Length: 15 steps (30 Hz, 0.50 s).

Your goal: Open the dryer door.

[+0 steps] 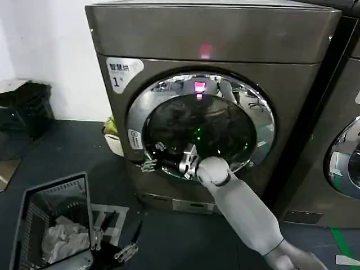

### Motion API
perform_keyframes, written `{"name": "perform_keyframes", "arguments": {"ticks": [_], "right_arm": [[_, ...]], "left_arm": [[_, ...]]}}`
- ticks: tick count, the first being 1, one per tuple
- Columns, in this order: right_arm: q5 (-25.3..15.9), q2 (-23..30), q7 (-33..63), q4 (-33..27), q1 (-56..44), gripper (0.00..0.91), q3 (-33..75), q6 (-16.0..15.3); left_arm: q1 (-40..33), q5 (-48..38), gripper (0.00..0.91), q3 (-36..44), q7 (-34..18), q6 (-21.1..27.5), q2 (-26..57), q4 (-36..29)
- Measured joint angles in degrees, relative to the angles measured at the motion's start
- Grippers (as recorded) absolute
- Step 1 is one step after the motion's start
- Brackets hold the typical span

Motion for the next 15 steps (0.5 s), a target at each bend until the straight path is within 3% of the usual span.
{"name": "perform_keyframes", "arguments": {"ticks": [8, 15], "right_arm": [[1.39, -3.04, -8.43, 3.84, -1.72, 0.907, 1.06, -2.00], [1.87, -5.86, -13.86, 7.61, -3.86, 0.907, 2.33, -2.79]], "left_arm": [[-3.12, -10.18, 0.907, -5.54, 3.17, 6.01, 3.21, 1.20], [-6.40, -16.60, 0.907, -12.70, 5.93, 6.61, 7.32, 3.65]]}}
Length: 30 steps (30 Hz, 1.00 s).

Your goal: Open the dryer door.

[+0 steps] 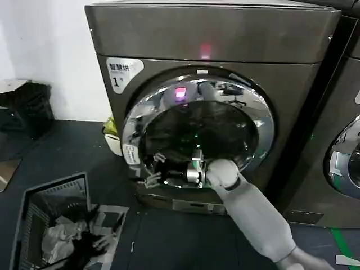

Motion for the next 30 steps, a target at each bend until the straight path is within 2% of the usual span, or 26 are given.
{"name": "perform_keyframes", "arguments": {"ticks": [4, 15, 19, 26, 30], "right_arm": [[0.97, -1.31, -2.06, 1.74, -1.32, 0.907, 0.76, -0.52], [2.12, -3.99, -7.33, 5.30, -4.55, 0.907, 2.61, -1.53], [2.41, -4.51, -8.42, 6.18, -5.20, 0.907, 3.27, -2.12], [2.84, -5.41, -11.78, 7.87, -6.87, 0.907, 4.27, -2.98], [2.79, -6.11, -14.11, 9.29, -8.22, 0.907, 5.10, -3.61]], "left_arm": [[-1.63, -2.55, 0.907, -2.87, 0.16, -0.05, 2.37, 1.68], [-3.12, -15.87, 0.907, -7.23, -0.28, 6.17, 11.22, 4.32], [-4.78, -20.18, 0.907, -6.85, -2.58, 8.09, 15.16, 5.62], [-7.83, -21.92, 0.907, -5.63, -3.42, 13.86, 19.83, 6.94], [-10.04, -27.23, 0.907, -4.38, -4.73, 18.46, 22.69, 7.95]]}}
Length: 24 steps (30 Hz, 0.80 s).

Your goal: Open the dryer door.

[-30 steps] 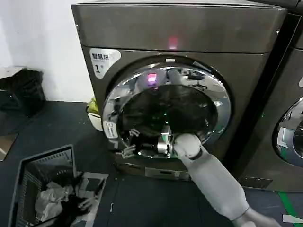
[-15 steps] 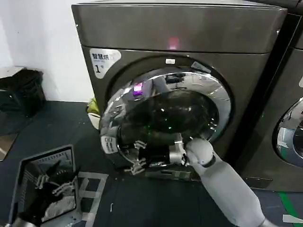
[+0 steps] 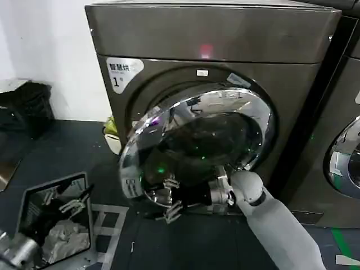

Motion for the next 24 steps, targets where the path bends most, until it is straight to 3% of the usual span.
{"name": "perform_keyframes", "arguments": {"ticks": [2, 7, 14, 24], "right_arm": [[0.00, -0.31, -0.88, 0.84, -0.69, 0.907, 0.52, -0.29], [0.00, -1.58, -3.99, 2.98, -2.87, 0.907, 2.31, -0.72], [-0.10, -3.57, -8.25, 6.73, -7.29, 0.907, 5.62, -0.57], [0.78, -7.81, -10.30, 13.40, -17.35, 0.907, 17.64, 1.78]], "left_arm": [[-1.23, -0.62, 0.907, 0.77, 0.02, 0.75, 1.29, 0.73], [-4.65, -0.66, 0.907, 3.59, 1.45, -4.12, 4.07, 3.42], [-8.96, -2.91, 0.907, 8.50, 5.16, -6.42, 7.99, 7.69], [-16.83, -3.73, 0.907, 17.60, 6.06, -8.12, 12.84, 11.38]]}}
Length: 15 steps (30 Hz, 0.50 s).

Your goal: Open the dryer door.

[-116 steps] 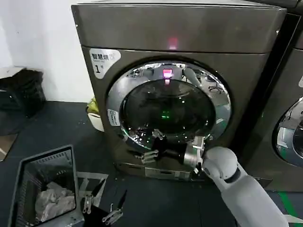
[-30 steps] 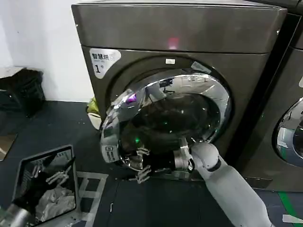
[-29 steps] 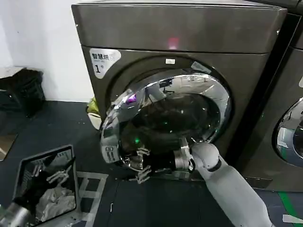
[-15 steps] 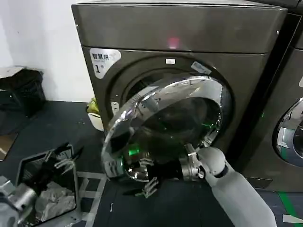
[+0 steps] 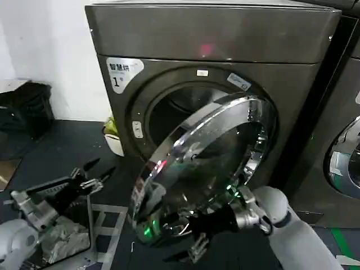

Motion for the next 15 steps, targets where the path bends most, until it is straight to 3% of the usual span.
{"name": "perform_keyframes", "arguments": {"ticks": [7, 15], "right_arm": [[-0.76, -0.47, 0.23, 3.99, -12.02, 0.907, 16.48, 1.19], [-3.32, 4.41, 4.16, 3.86, -22.99, 0.907, 38.04, 1.57]], "left_arm": [[-7.93, -0.14, 0.907, 9.12, 2.33, 0.28, 1.15, 2.28], [-13.41, -0.44, 0.907, 18.00, 8.92, 0.76, 3.18, 1.13]]}}
